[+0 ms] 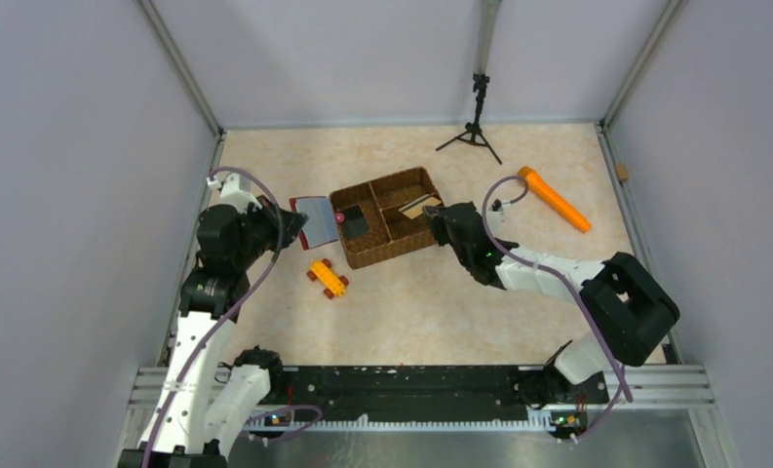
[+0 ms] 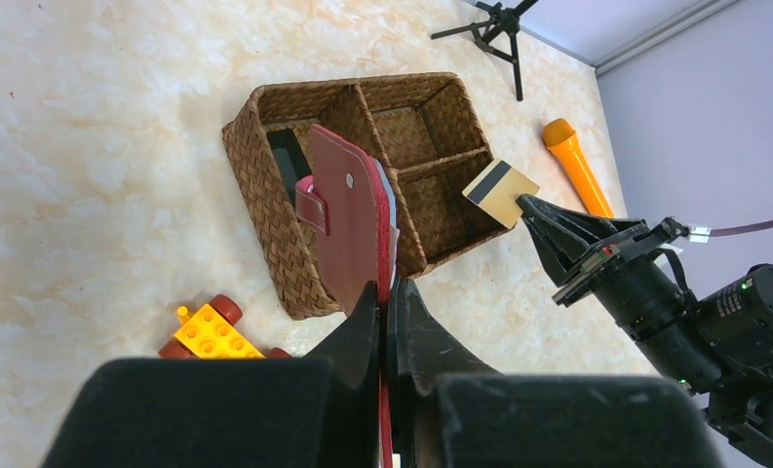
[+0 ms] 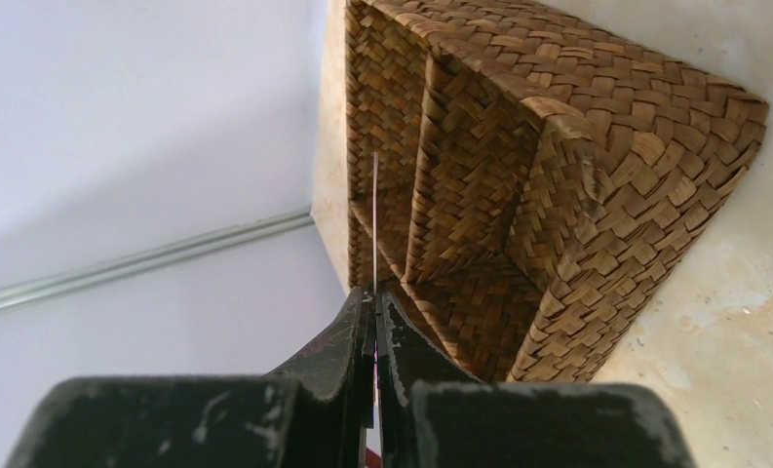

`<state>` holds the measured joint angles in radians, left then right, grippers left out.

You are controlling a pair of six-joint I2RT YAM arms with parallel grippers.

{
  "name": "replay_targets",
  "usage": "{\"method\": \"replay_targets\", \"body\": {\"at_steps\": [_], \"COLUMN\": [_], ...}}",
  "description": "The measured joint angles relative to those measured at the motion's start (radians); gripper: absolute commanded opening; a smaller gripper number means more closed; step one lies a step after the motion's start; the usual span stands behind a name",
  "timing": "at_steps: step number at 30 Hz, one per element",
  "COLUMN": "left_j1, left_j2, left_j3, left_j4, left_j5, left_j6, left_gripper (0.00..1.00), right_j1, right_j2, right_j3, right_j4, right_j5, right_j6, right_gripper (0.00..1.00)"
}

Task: Take the credit cards out of the card holder
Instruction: Place the credit card in the storage box.

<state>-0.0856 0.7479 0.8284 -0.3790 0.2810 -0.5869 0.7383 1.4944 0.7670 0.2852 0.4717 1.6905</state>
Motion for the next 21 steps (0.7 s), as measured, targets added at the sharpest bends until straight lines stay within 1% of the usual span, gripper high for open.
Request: {"method": "replay_targets", "body": {"at_steps": [12, 15, 16, 17, 19, 20, 21], "left_j1": [0.000, 0.000, 0.000, 0.000, 0.000, 0.000, 0.000], "left_j2": [-0.013, -0.013, -0.013, -0.013, -0.013, -0.013, -0.013], "left_j3": [0.010, 0.011, 0.011, 0.011, 0.011, 0.011, 0.011], "left_j4": [-0.028, -0.041, -0.043, -0.044, -0.045, -0.045, -0.046], "left_j5": [-0.009, -0.009, -0.009, -0.009, -0.009, -0.009, -0.009], "left_j6": [0.026, 0.037, 0.038, 0.040, 0.040, 0.040, 0.040], "left_gripper": [0.00, 0.00, 0.00, 0.00, 0.00, 0.00, 0.00], "right_j1": [0.031, 0.031, 0.031, 0.031, 0.032, 0.032, 0.033], "right_j2": [0.111, 0.143, 0.152, 0.161, 0.175, 0.177, 0.177], "right_j3": [0.054, 0.069, 0.075, 0.080, 0.087, 0.087, 0.087], "right_j4": [-0.047, -0.038, -0.037, -0.035, -0.028, -0.026, -0.027], "right_j5": [0.080, 0.084, 0.084, 0.084, 0.084, 0.084, 0.084], "right_j6": [0.079, 0.084, 0.084, 0.086, 0.085, 0.084, 0.082], "right_gripper": [0.01, 0.09, 0.14, 0.22, 0.40, 0.45, 0.46]}}
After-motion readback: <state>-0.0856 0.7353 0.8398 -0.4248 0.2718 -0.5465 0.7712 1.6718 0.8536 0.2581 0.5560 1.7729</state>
